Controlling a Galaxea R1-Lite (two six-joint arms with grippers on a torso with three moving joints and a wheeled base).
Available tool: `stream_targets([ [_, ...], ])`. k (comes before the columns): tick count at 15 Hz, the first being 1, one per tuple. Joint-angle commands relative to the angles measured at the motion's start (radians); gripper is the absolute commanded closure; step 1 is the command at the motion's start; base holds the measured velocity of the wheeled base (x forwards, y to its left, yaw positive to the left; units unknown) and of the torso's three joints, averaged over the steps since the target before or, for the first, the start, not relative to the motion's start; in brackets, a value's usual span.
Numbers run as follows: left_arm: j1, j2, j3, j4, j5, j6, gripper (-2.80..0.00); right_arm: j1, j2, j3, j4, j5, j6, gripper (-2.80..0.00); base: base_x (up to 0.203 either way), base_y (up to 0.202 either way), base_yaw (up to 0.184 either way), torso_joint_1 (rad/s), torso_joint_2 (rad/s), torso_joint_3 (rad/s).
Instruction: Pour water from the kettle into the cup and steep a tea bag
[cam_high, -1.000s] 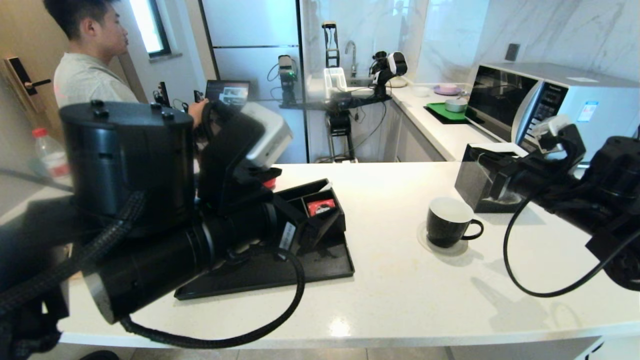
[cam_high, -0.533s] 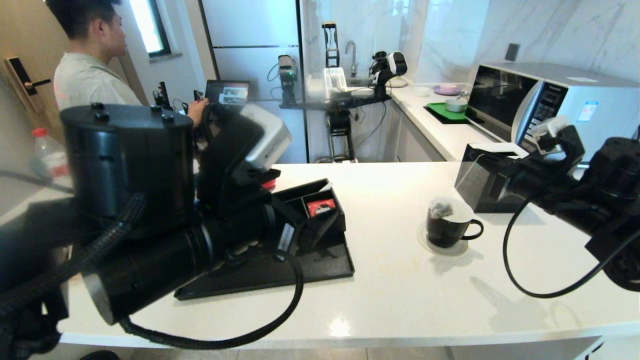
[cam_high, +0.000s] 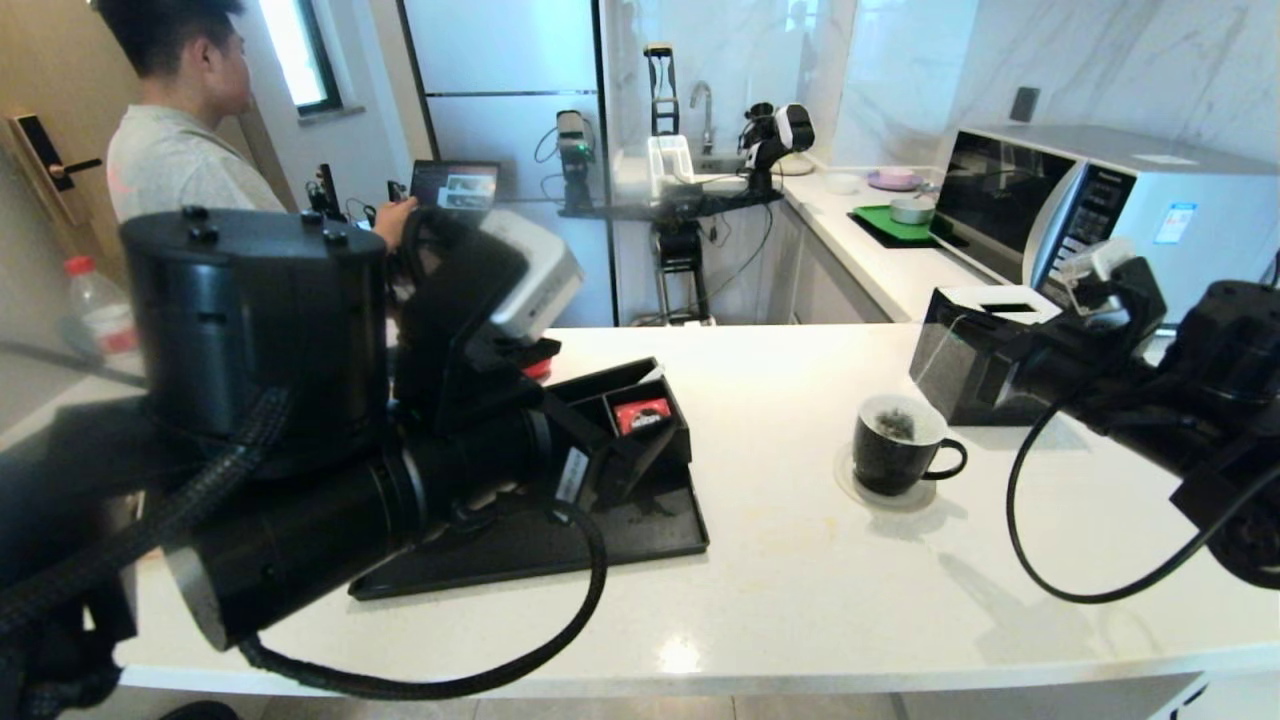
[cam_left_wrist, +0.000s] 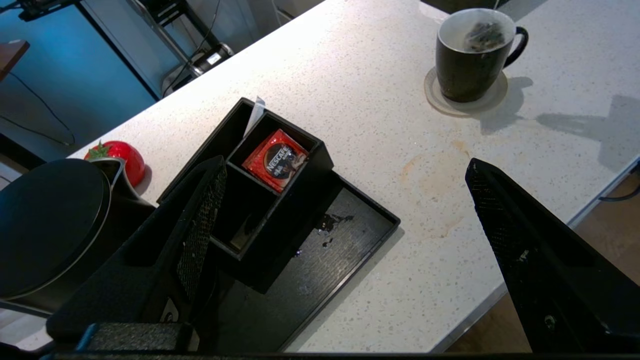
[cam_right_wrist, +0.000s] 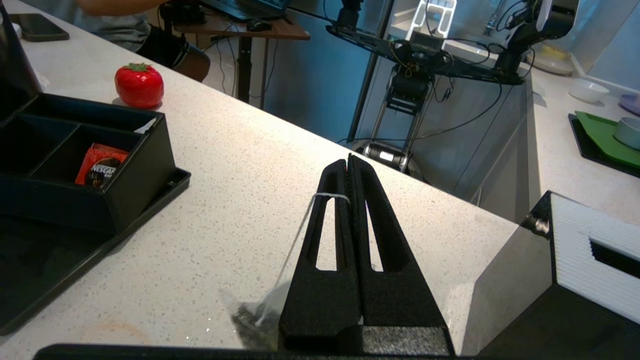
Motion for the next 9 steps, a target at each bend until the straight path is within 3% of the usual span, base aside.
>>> stream_targets([
  [1, 0.000, -0.001, 0.000, -0.003, 0.002, 0.001, -2.80, 0.001, 0.000, 0.022, -0.011, 0.003, -0.002, 0.00, 0.000, 0.000, 0.000, 0.000, 0.00, 0.000],
  [9, 0.000, -0.001, 0.003, -0.001, 0.000, -0.001, -2.80, 0.002, 0.058, 0.041, -0.044, 0.004, -0.002, 0.00, 0.000, 0.000, 0.000, 0.000, 0.00, 0.000],
])
